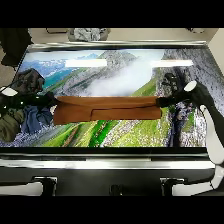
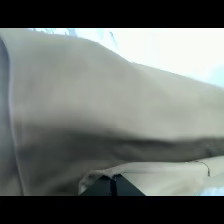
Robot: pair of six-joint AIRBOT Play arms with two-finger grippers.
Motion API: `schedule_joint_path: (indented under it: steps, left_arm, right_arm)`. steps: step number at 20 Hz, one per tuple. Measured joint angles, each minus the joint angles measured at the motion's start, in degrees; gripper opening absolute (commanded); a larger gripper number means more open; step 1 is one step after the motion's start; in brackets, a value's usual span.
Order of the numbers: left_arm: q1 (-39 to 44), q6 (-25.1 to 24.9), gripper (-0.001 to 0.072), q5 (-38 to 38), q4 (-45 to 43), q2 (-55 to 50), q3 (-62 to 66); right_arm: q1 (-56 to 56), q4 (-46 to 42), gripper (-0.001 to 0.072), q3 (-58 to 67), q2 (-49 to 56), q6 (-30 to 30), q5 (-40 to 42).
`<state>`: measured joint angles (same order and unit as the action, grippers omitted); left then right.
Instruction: Fold the shirts.
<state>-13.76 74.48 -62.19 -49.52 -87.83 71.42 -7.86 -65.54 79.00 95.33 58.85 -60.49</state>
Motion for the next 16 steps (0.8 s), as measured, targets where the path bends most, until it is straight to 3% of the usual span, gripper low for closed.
schedule_joint_path:
  steps: [2,4,5,6,7,8,12,16]
  left_arm:
    - [0.2,0.4,0.0045,-0.1,0.0,-4.4,1.8]
    - [0.3,0.7,0.0236,-0.6,0.0,-7.6,2.7]
    - [0.3,1.0,0.0359,-0.8,0.1,-8.6,3.1]
    - [0.3,1.0,0.0446,-1.6,0.3,-9.3,3.4]
    - [0.2,1.0,0.0453,-2.6,0.4,-9.8,4.0]
    - [0.0,1.0,0.0453,-3.6,0.4,-10.2,4.6]
    - [-1.2,0.5,0.0453,-9.6,0.6,-9.9,8.1]
    - [-0.4,0.2,0.0453,-12.1,0.7,-7.7,9.4]
  right_arm:
    - [0.4,0.1,0.0036,1.8,3.4,1.0,-0.1]
    - [1.0,0.4,0.0042,2.8,5.5,1.7,-0.5]
    - [1.1,0.5,0.0137,3.1,6.1,1.9,-0.9]
    - [1.2,0.6,0.0332,3.3,6.3,2.0,-1.4]
    - [1.0,0.7,0.059,3.6,6.1,2.0,-1.8]
    - [0.3,0.7,0.0679,3.8,5.7,1.7,-2.6]
    - [-5.4,1.9,0.0698,5.1,3.6,-1.1,-7.8]
    - [-10.3,8.5,0.0699,3.5,5.4,-2.4,-10.9]
